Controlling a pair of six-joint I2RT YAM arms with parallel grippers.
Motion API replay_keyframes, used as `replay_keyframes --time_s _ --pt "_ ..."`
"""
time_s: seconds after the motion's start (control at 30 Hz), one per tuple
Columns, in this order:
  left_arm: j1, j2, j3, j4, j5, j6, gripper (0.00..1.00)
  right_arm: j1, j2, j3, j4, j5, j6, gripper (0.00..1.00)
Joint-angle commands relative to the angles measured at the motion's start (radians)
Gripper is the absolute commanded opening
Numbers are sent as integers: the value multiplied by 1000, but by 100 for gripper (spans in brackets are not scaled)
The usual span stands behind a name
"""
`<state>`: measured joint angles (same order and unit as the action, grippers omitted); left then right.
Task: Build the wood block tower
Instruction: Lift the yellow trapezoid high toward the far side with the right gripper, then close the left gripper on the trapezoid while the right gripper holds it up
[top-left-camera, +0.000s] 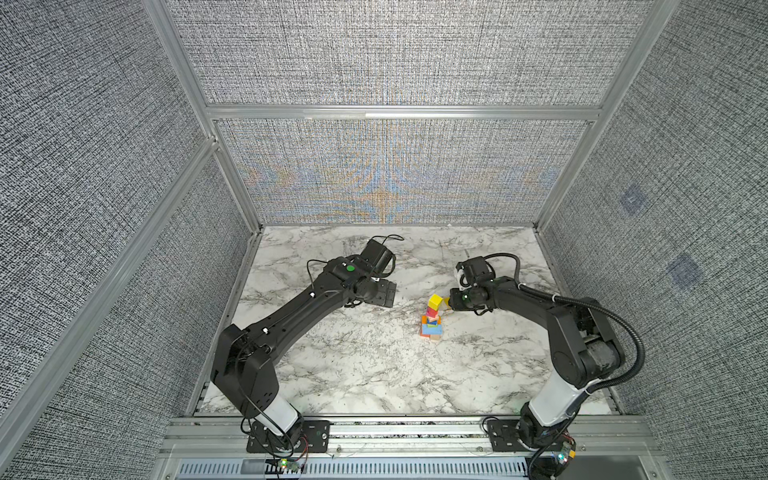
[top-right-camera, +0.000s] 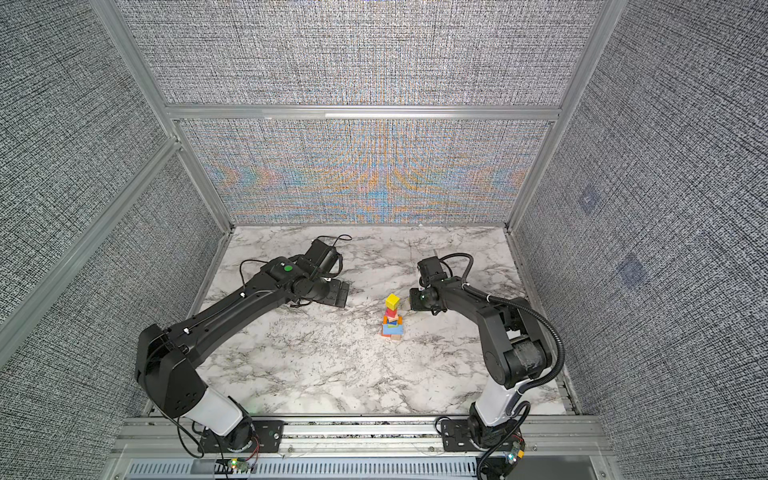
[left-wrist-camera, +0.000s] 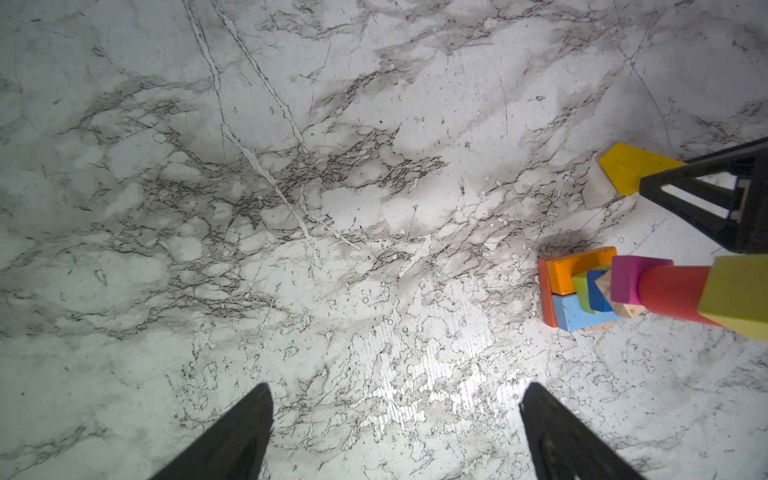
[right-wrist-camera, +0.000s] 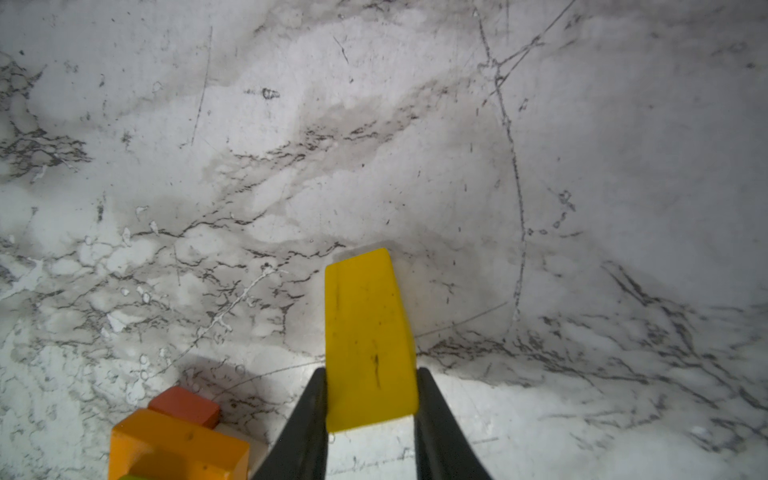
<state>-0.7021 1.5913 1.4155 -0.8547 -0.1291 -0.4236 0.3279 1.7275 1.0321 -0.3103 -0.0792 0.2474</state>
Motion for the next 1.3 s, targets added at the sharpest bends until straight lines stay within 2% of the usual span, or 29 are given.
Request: replay_keyframes --time_s 0.0,0.2,0.4,0.6,0.73,0.8,0.87,1.0,1.1,1.27 --pt "8 6 2 23 3 -9 95 1 0 11 -18 3 -4 24" --pt "60 -4 -2 99 68 -38 94 -10 -26 55 -61 -14 6 22" --pt "146 -14 3 208 186 -83 89 -89 -49 176 -114 -151 52 20" --pt "225 -17 -13 373 354 -127 81 -108 -23 375 -203 -302 76 19" --pt "255 -9 -21 487 442 -149 74 -116 14 505 -217 -462 121 20" --pt "274 5 -20 538 498 -165 63 -117 39 565 -211 -536 153 20" --pt "288 30 -21 608 555 -197 55 -116 65 608 -182 -609 200 19" --pt "302 95 -15 786 666 -267 55 -108 106 671 -120 -712 280 19" --pt "304 179 -10 1013 792 -328 55 -104 140 712 -71 -764 337 20" --pt "311 287 11 1269 827 -455 53 -103 208 791 -5 -829 417 19"
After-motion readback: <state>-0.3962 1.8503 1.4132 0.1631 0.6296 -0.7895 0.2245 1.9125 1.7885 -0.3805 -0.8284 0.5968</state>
